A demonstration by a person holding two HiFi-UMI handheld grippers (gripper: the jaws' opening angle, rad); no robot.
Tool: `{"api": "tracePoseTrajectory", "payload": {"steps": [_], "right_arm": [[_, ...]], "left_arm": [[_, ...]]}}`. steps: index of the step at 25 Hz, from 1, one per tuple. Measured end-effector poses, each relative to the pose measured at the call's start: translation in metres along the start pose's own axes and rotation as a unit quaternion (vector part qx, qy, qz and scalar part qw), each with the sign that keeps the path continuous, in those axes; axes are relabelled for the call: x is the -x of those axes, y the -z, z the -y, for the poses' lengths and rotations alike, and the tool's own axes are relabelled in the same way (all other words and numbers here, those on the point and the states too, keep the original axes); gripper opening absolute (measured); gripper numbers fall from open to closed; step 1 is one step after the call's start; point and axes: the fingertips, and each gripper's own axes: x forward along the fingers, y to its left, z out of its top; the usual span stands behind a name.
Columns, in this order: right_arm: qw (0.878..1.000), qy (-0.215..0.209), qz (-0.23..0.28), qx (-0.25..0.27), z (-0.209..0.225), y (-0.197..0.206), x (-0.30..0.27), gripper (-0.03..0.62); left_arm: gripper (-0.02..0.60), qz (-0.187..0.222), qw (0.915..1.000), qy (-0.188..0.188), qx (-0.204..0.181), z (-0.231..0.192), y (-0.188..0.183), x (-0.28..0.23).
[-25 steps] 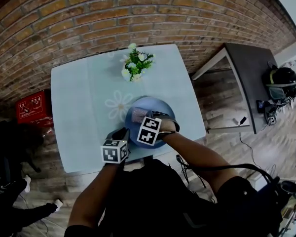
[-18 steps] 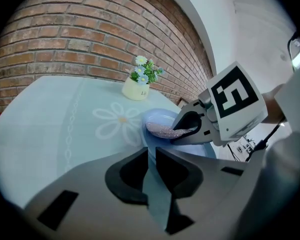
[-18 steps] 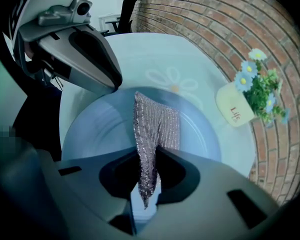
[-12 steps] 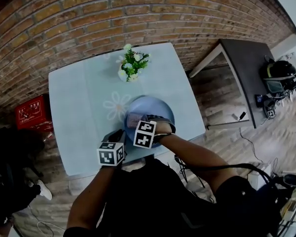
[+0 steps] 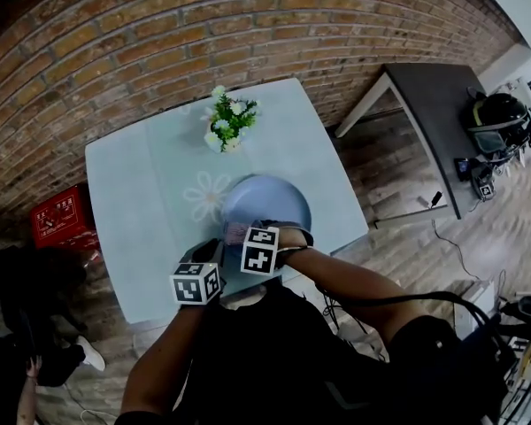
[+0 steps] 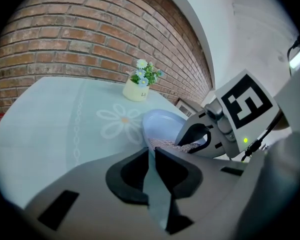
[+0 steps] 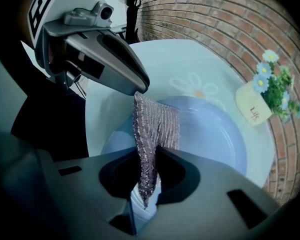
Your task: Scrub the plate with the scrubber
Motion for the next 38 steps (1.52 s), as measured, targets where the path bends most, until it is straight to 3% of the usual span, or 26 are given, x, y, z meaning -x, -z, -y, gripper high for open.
{"api": "tracePoseTrajectory", "payload": {"steps": [11,15,19,24,33,38], "right_arm": [[0.998,-0.048,-0.001,0.036,-0.023,0.016,0.014,0.071],[0.998,-0.001,0.046,0.039,0.017,0.011,0.039,0.069],[0.994,0.057,0.052,0.071,0.058,0.019,0.049,0.069],[0.975,0.147,0.046,0.160,0.092,0.019,0.049,0.069],[0.939,0.188,0.032,0.285,0.110,0.015,0.029,0.069],[0.940,0.156,0.006,0.304,0.100,0.030,0.013,0.071]], "left_arm": [[0.052,0.004,1.0000,-0.003,-0.002,-0.004,-0.003,0.002],[0.052,0.011,0.9999,-0.009,0.000,-0.002,-0.007,-0.001],[0.052,0.019,0.9996,-0.019,0.009,0.002,-0.006,-0.003],[0.054,0.039,0.9989,-0.017,0.022,0.012,-0.009,-0.007],[0.054,0.048,0.9960,-0.064,0.040,0.008,-0.003,-0.010],[0.054,0.049,0.9941,-0.086,0.044,0.013,0.007,-0.013]]}}
